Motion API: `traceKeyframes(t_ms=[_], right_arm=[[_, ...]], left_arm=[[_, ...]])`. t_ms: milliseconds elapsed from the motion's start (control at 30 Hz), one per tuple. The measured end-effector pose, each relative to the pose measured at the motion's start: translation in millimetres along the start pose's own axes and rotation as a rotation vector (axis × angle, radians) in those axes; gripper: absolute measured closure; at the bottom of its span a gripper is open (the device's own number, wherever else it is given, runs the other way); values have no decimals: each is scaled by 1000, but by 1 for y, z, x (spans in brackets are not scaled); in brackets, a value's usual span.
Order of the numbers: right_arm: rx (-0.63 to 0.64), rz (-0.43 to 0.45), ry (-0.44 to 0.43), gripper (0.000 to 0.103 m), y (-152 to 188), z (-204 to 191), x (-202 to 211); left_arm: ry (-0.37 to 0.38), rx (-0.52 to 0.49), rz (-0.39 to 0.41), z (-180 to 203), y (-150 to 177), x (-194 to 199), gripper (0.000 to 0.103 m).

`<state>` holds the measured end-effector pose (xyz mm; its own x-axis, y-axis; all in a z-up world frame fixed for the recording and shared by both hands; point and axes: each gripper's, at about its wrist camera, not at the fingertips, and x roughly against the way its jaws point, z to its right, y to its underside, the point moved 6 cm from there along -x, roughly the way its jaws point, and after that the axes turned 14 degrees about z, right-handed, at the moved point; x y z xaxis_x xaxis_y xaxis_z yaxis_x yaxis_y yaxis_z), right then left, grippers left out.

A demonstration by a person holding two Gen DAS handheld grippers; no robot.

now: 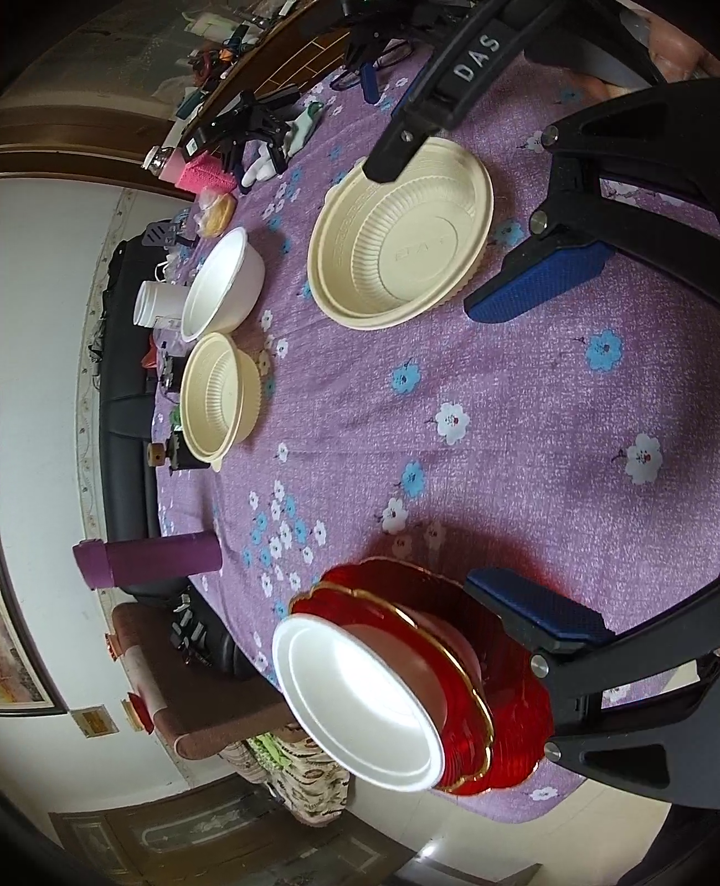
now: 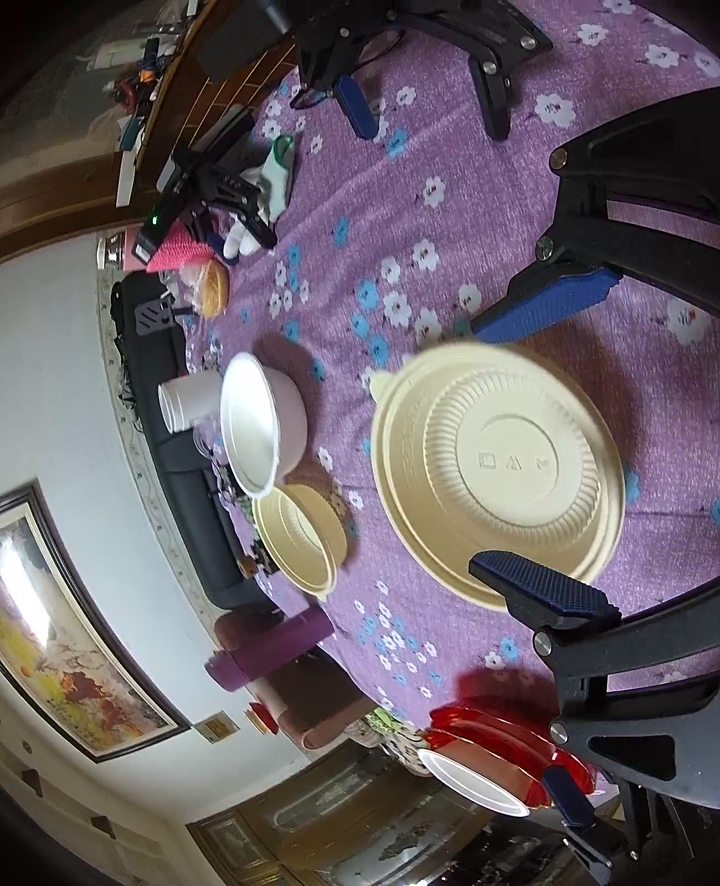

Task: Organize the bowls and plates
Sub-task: 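Move both tools to the large beige plastic bowl and grasp its rim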

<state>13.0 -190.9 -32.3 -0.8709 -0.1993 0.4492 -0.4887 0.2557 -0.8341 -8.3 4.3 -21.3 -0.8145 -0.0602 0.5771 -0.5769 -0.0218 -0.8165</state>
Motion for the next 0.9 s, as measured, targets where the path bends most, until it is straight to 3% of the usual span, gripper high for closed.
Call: traceKeyframes(t_ms=[200, 433, 900], right_arm=[[-12, 33, 62, 22, -7, 22, 4], [-53, -26, 109, 22, 1, 45, -11], [-47, -118, 57, 22, 14, 44, -37]], left_arm=[[76, 34, -46, 9, -8, -16, 14], [150, 96, -114, 24, -17, -49, 14], [184, 128, -252, 42, 2, -104, 14]])
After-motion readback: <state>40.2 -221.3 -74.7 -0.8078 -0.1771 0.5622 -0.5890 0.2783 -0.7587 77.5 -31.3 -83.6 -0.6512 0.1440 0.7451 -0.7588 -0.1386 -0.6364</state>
